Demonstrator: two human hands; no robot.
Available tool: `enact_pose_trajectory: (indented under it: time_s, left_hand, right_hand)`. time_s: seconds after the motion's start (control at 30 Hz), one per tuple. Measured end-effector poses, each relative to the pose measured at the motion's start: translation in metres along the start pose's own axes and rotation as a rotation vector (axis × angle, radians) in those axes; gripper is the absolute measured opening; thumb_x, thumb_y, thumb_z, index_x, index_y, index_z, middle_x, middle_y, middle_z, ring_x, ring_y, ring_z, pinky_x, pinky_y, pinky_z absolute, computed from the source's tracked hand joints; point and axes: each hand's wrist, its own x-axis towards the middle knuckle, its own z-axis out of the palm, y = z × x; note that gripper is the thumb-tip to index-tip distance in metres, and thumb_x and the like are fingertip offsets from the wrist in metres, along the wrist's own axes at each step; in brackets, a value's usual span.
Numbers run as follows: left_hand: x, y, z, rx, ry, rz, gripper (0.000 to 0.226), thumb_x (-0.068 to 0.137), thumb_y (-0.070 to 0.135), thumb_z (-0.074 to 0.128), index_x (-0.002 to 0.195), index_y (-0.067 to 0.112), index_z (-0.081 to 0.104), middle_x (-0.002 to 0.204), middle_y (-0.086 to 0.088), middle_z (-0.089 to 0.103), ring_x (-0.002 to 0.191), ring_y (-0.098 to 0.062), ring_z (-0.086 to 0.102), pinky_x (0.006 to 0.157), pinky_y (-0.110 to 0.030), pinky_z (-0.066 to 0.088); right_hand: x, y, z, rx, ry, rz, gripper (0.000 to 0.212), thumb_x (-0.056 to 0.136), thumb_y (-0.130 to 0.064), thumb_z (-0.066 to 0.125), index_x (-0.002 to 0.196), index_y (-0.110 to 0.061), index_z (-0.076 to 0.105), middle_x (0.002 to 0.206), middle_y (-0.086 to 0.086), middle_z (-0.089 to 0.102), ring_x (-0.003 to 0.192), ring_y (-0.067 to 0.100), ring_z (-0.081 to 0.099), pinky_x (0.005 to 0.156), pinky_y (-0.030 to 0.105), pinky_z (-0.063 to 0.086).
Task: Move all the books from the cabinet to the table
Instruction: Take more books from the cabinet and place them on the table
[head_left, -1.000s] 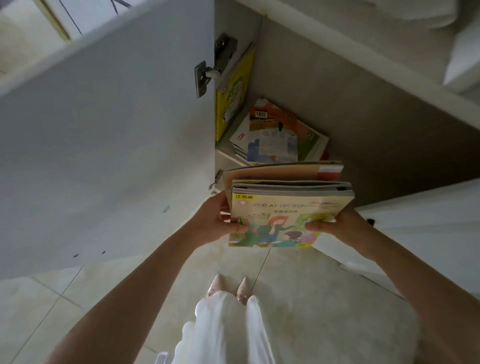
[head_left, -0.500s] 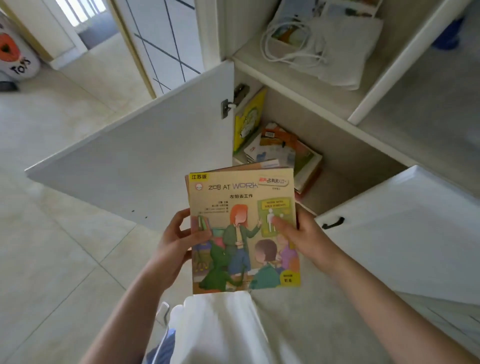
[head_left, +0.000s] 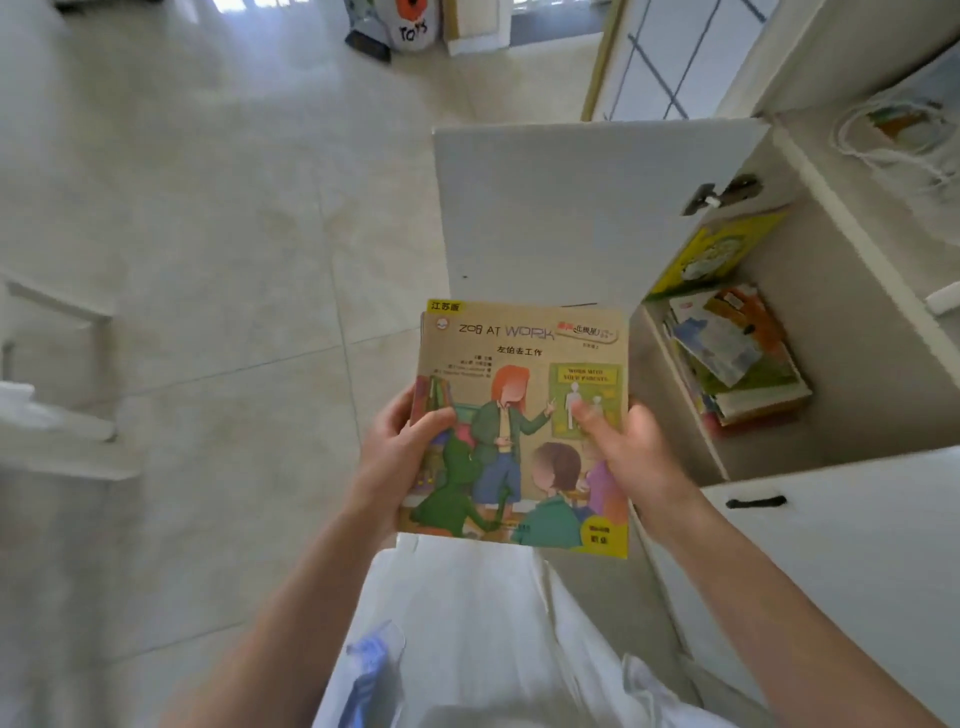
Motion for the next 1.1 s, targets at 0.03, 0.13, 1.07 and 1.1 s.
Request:
enact_pose_trajectory:
  time_s: [0.03, 0.13, 1.07, 1.1]
  left_hand:
    - [-0.012, -0.005, -0.013, -0.01, 0.049, 0.011, 0.029, 0.089, 0.015, 0.064, 0.118, 0.022, 0.064, 0.105, -0.006, 0.075, 0.092, -0.03, 0.073, 0.081, -0.051, 0.058]
    - [-0.044, -0.019, -0.048, -0.054, 0.189, 0.039, 0.026, 0.09, 0.016, 0.063, 0.114, 0.025, 0.065, 0.103, -0.003, 0.075, 0.093, -0.028, 0.072, 0.08, -0.048, 0.059]
    - [-0.317, -0.158, -0.347, -0.59, 1.096, 0.036, 0.021, 0.088, 0.013, 0.064, 0.107, 0.021, 0.068, 0.093, 0.0, 0.077, 0.081, -0.019, 0.074, 0.062, -0.03, 0.058]
    - [-0.314, -0.158, -0.36, -0.61, 1.128, 0.039, 0.02, 0.088, 0.013, 0.064, 0.106, 0.021, 0.068, 0.093, 0.0, 0.077, 0.08, -0.018, 0.074, 0.06, -0.029, 0.057]
  right_hand:
    - [-0.005, 0.0, 0.012, -0.006, -0.053, 0.007, 0.018, 0.089, -0.038, 0.063, 0.099, -0.03, 0.051, 0.104, -0.002, 0.068, 0.098, 0.017, 0.067, 0.09, 0.043, 0.054]
    - [-0.019, -0.003, 0.047, -0.062, -0.191, -0.004, 0.023, 0.089, -0.038, 0.063, 0.105, -0.026, 0.052, 0.106, -0.001, 0.068, 0.1, 0.018, 0.067, 0.09, 0.045, 0.055]
    - [-0.21, 0.077, 0.44, -0.519, -0.919, -0.062, 0.012, 0.097, -0.03, 0.052, 0.104, -0.025, 0.06, 0.1, 0.001, 0.072, 0.088, 0.02, 0.071, 0.081, 0.049, 0.058]
    - [-0.209, 0.075, 0.458, -0.536, -0.947, -0.059, 0.013, 0.097, -0.03, 0.052, 0.105, -0.025, 0.06, 0.1, 0.001, 0.072, 0.088, 0.019, 0.071, 0.08, 0.048, 0.058]
